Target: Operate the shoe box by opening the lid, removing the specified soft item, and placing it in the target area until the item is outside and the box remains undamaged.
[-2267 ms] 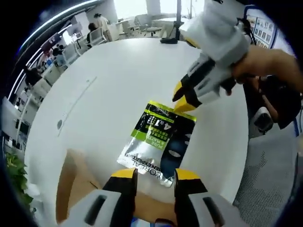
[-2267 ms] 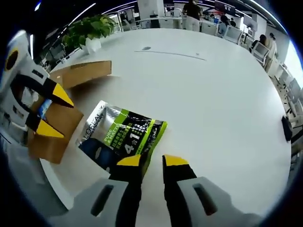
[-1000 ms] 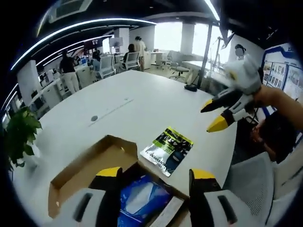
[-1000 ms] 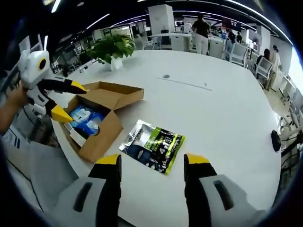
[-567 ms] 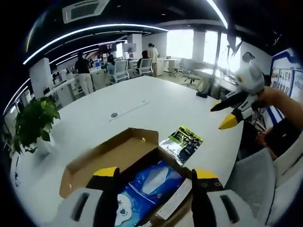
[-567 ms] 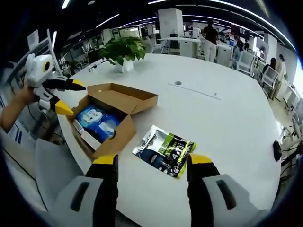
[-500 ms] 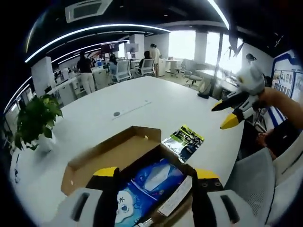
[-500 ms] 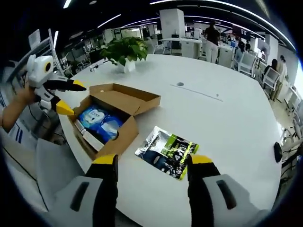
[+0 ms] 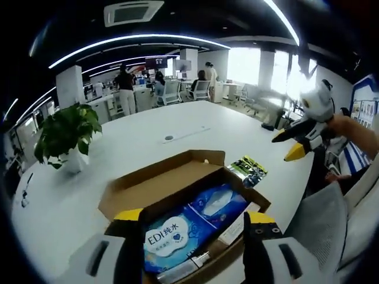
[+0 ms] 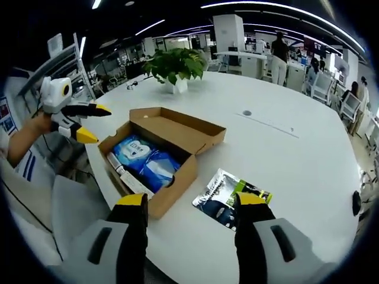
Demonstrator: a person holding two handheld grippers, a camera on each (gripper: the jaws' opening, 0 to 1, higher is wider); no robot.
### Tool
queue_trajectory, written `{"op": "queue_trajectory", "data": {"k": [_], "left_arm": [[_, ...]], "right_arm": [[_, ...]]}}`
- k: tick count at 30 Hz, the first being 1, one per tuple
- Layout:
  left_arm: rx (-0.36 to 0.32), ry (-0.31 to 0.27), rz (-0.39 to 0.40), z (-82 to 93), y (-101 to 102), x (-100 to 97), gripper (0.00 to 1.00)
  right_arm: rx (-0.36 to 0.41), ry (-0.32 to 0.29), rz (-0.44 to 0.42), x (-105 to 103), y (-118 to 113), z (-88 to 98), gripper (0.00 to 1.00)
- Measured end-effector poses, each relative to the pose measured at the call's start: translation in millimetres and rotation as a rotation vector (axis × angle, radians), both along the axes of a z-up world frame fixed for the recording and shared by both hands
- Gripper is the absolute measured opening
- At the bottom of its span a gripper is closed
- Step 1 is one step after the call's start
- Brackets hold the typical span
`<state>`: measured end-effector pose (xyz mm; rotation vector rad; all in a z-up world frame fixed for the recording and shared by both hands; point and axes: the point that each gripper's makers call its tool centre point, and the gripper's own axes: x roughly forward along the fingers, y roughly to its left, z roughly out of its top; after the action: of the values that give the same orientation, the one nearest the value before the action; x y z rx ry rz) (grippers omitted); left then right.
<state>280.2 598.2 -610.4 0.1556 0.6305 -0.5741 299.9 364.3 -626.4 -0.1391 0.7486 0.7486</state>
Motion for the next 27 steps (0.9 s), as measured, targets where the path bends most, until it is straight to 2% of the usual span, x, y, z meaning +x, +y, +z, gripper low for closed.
{"op": "queue_trajectory", "data": {"k": [14, 20, 27], "left_arm": [[-0.007, 0.002, 0.158, -21.8, 63.0, -16.4, 0.61], [-0.008, 0.022, 0.213, -35.8, 79.8, -22.0, 0.53], [0.001, 0.058, 0.258, -55.6, 93.6, -28.4, 0.38]], "right_arm": [[0.07, -0.005, 0.083, 2.9, 63.0, -3.3, 0.46], [0.068, -0.003, 0.132, 4.3, 88.9, -12.3, 0.44], [0.04, 0.008, 0.187, 4.3, 115.7, -27.2, 0.39]]}}
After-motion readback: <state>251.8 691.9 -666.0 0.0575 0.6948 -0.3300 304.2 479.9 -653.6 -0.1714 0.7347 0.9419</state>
